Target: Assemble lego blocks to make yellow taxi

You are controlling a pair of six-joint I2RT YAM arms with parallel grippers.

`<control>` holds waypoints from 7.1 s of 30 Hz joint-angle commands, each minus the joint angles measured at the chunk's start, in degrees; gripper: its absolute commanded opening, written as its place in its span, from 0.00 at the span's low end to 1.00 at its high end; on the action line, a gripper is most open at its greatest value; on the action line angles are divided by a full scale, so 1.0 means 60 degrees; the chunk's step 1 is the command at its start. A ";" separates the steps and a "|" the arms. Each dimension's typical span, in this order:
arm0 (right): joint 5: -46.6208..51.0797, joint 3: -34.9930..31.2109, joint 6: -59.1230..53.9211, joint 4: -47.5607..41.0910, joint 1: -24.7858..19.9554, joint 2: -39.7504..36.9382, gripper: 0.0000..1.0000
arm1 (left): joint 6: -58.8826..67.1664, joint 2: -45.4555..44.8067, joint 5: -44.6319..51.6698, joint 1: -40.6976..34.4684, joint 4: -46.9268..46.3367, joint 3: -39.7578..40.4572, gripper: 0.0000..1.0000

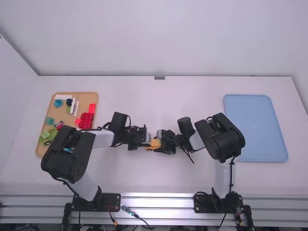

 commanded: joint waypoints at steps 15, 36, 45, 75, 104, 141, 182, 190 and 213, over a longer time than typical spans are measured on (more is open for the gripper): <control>-0.0204 0.0106 0.0004 0.0025 0.0084 0.0170 0.21 | -0.0027 0.0018 0.0042 -0.0302 0.0012 -0.0021 0.90; -0.0178 0.0106 0.0004 -0.0033 0.0033 0.0170 0.22 | 0.0625 -0.0146 0.1467 0.0426 -0.1748 0.0620 0.02; -0.0200 0.0109 0.0007 -0.0007 0.0047 0.0170 0.21 | 0.0633 0.0652 0.1518 0.0426 -0.1792 0.0609 0.02; -0.0171 0.0106 0.0007 0.0022 0.0025 0.0170 0.23 | -0.1309 0.0302 -0.0872 -0.0743 -0.2265 0.1199 0.02; 0.2317 0.0106 0.0390 -0.1938 -0.0390 -0.0770 0.96 | -0.2977 -0.3286 -0.0555 0.2674 -0.2819 0.1367 0.99; 0.8521 0.0106 0.1122 -0.6987 -0.0397 -0.5918 0.99 | -1.5425 -0.2120 -0.7338 0.3971 -0.3391 0.1622 0.99; 0.8553 0.0106 0.1228 -0.6706 -0.0404 -0.5921 0.99 | -2.1705 0.0925 -0.9214 0.6065 -0.8148 0.4798 0.99; 0.8557 0.0106 0.1228 -0.6692 -0.0404 -0.5921 0.99 | -1.9844 0.0922 -0.8726 0.6124 -0.7868 0.4834 0.99; 0.8557 0.0106 0.1264 -0.6732 -0.0404 -0.5921 0.99 | -1.9723 0.0929 -0.9545 0.6135 -0.8024 0.4711 0.75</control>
